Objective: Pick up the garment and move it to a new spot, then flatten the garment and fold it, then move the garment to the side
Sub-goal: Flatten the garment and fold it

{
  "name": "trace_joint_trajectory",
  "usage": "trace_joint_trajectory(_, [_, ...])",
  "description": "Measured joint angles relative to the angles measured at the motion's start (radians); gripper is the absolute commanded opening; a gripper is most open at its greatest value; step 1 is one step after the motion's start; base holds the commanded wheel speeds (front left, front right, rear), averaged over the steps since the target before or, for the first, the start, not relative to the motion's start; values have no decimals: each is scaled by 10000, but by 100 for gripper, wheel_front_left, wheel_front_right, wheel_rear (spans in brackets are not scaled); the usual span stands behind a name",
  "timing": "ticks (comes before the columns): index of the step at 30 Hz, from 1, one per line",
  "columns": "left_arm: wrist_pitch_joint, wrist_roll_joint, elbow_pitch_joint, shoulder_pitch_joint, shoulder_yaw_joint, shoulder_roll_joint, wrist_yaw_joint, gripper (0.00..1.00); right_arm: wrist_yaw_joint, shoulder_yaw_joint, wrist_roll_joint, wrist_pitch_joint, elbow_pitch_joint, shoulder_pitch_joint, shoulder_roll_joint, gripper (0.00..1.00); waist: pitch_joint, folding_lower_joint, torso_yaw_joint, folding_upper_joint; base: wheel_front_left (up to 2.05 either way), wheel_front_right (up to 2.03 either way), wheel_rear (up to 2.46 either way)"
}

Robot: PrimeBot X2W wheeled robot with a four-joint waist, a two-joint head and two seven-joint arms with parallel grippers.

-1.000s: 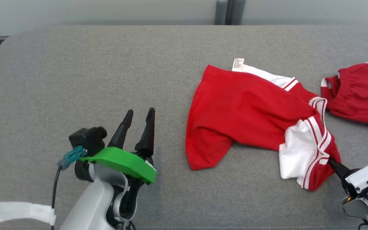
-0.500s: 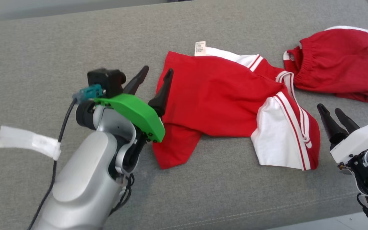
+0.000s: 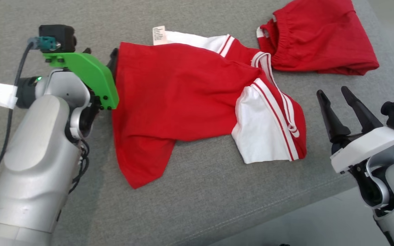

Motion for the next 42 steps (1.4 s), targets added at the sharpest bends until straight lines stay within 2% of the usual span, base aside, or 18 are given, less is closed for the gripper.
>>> trace_joint_trajectory(6, [353, 82, 993, -121, 410, 282, 0, 100, 0, 481, -165, -395, -199, -35, 585, 100, 251, 0, -870, 0, 0, 0, 0])
trace_joint_trajectory(15, [612, 280, 1833, -597, 466, -123, 0, 100, -142, 370, -186, -746, -161, 416, 686, 100, 298, 0, -1766, 0, 0, 0, 0])
trace_joint_trajectory(38, [734, 1051, 3419, -1413, 838, -58, 0, 100, -222, 685, -324, -811, -324, 898, 708, 100, 46, 0, -1925, 0, 0, 0, 0])
trace_joint_trajectory(40, [832, 1104, 3544, -1431, 819, -84, 0, 95, -232, 665, -324, -811, -334, 899, 708, 100, 63, 0, -1945, 0, 0, 0, 0])
trace_joint_trajectory(42, [878, 1104, 3636, -1432, 821, -88, 0, 96, -265, 660, -324, -811, -353, 899, 711, 100, 78, 0, -1961, 0, 0, 0, 0])
